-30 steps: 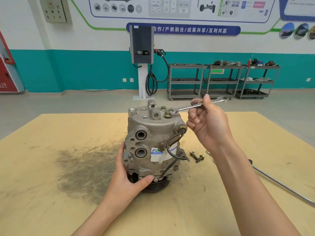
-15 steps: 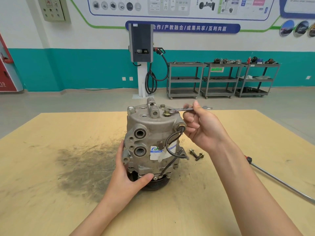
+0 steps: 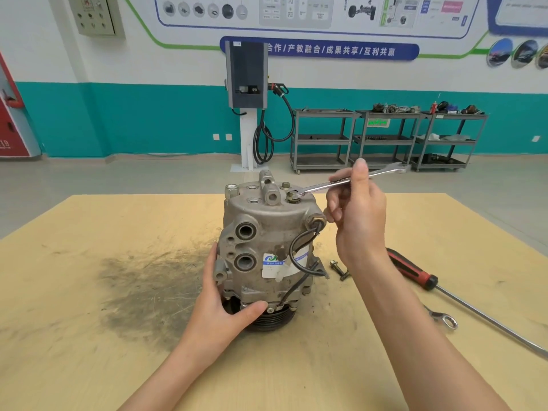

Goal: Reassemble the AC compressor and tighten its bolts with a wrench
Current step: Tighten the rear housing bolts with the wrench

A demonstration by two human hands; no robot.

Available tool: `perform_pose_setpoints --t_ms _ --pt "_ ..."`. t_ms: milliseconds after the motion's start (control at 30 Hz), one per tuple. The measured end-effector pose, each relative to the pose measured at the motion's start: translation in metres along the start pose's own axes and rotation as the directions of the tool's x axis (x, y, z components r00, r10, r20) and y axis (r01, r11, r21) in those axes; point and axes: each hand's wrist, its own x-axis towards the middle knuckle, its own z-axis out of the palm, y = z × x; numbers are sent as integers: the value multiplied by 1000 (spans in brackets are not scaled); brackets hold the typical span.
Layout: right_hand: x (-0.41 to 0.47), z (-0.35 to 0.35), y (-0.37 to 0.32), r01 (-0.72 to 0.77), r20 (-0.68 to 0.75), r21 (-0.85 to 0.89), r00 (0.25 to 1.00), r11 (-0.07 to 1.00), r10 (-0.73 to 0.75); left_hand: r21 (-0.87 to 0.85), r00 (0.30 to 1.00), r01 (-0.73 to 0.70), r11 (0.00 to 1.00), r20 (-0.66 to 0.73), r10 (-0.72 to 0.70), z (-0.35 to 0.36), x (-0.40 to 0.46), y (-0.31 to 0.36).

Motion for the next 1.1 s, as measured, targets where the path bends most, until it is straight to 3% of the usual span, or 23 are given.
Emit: perform_pose_setpoints --t_ms 133,267,400,500,600,700,833,967,1100 --pt "-11 3 0 352 4 -138 935 926 -355 19 1000 7 1000 -16 -7 -1 0 0" --pt "-16 3 -10 643 200 -309 764 701 -613 17 1000 14 1000 -19 -14 -2 1 -1" --pt "-17 9 -23 817 398 -420 557 395 -729 12 1000 18 1000 -13 -18 -2 1 1" --pt "-19 12 -28 828 408 -466 515 312 -754 21 1000 12 1000 -9 -12 -2 0 2" --pt "-19 11 -32 804 357 -457 557 380 -750 28 1000 8 1000 -9 -8 -2 1 1" --pt "-19 11 -38 672 237 -384 735 633 -636 26 1000 6 1000 -11 -6 -2 1 0" --pt "-10 6 -38 328 67 -212 945 920 -322 -1 1000 7 1000 -3 -7 -1 1 -1" --pt "-1 1 -29 85 31 -98 996 992 -82 12 1000 13 1000 -5 -13 -1 2 -3" --pt "0 0 -25 3 49 -69 999 998 0 7 1000 8 1000 0 -8 -2 1 -4"
